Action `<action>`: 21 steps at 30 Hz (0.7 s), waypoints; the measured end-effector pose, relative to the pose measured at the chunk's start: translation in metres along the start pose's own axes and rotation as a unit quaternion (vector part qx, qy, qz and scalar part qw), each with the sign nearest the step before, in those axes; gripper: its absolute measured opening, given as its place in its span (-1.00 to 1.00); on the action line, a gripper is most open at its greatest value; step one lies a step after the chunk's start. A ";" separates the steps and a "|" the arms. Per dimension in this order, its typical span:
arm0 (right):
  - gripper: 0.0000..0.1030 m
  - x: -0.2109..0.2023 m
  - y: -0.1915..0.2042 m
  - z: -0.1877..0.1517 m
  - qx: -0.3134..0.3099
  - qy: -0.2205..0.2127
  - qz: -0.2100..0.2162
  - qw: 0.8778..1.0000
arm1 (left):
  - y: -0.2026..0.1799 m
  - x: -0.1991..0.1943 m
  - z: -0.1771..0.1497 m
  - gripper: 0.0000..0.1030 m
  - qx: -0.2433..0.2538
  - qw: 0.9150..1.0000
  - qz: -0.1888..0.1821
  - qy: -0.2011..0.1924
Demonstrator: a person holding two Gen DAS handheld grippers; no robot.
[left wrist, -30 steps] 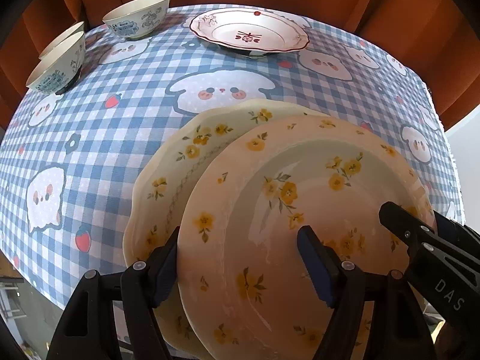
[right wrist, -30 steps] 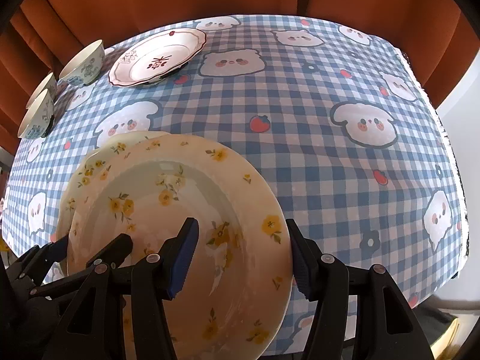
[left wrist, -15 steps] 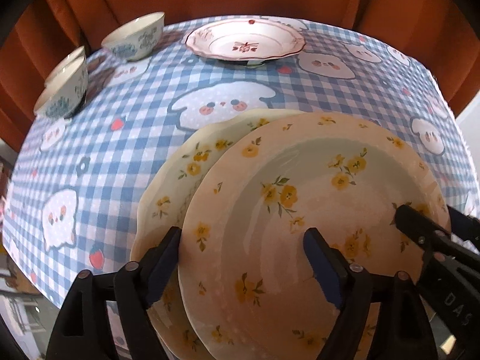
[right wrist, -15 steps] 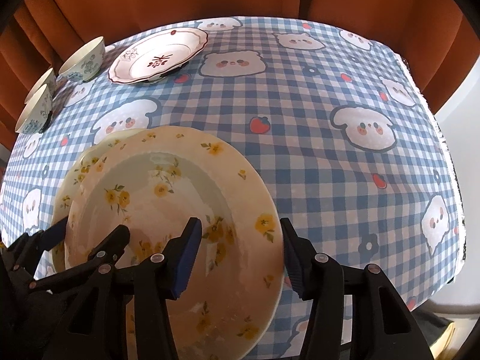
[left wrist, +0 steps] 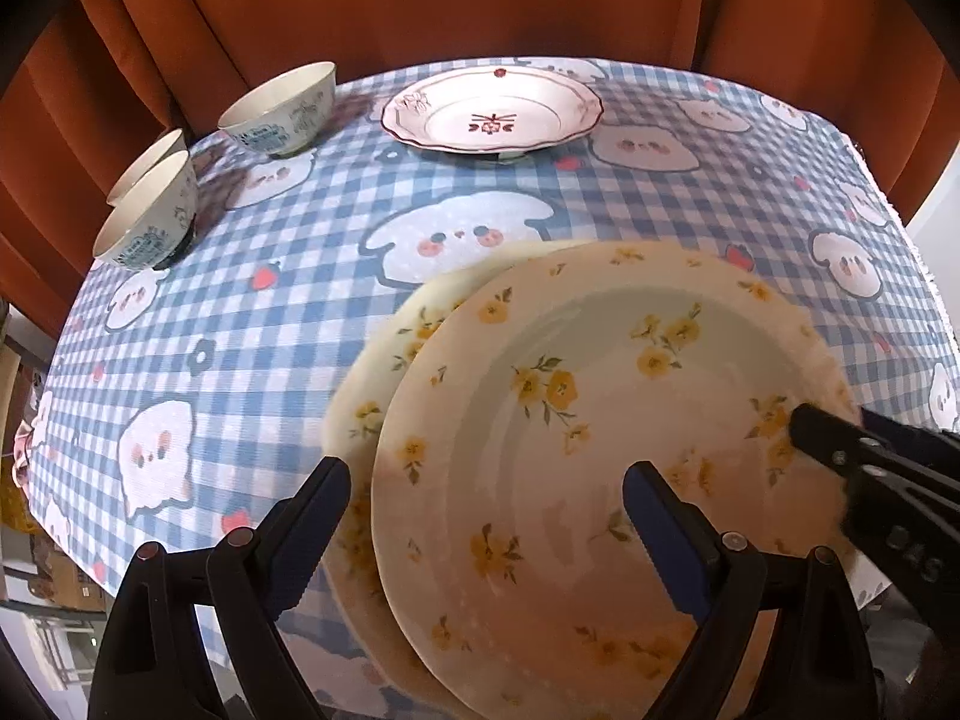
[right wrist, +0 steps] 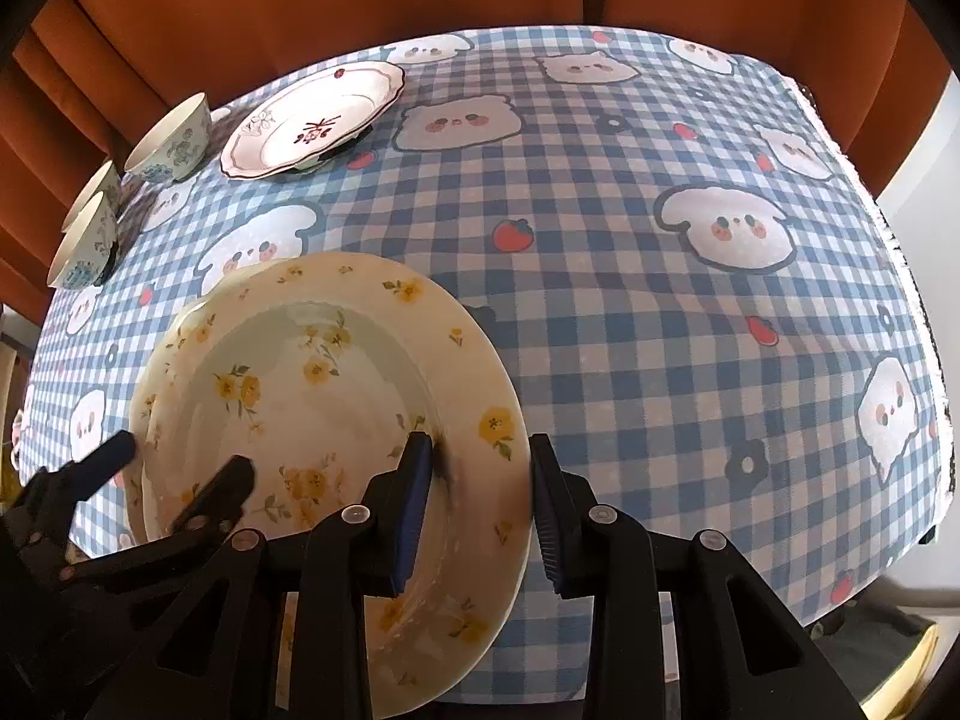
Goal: Organize plates and bowls
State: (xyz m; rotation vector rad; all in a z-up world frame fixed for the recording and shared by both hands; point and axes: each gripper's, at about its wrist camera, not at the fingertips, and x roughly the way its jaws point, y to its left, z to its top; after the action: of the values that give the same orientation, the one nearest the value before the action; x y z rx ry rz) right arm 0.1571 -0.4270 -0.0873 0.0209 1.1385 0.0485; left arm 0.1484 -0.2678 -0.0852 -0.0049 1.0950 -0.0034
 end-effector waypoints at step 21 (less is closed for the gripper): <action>-0.23 0.015 0.024 0.001 -0.024 0.011 -0.013 1.000 | 0.016 0.003 -0.001 0.81 -0.014 0.999 0.020 0.030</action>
State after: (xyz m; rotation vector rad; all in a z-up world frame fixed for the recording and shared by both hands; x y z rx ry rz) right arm 0.1640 -0.4019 -0.0997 -0.0364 1.1598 0.0526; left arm 0.1486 -0.2519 -0.0884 -0.0087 1.1551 0.0478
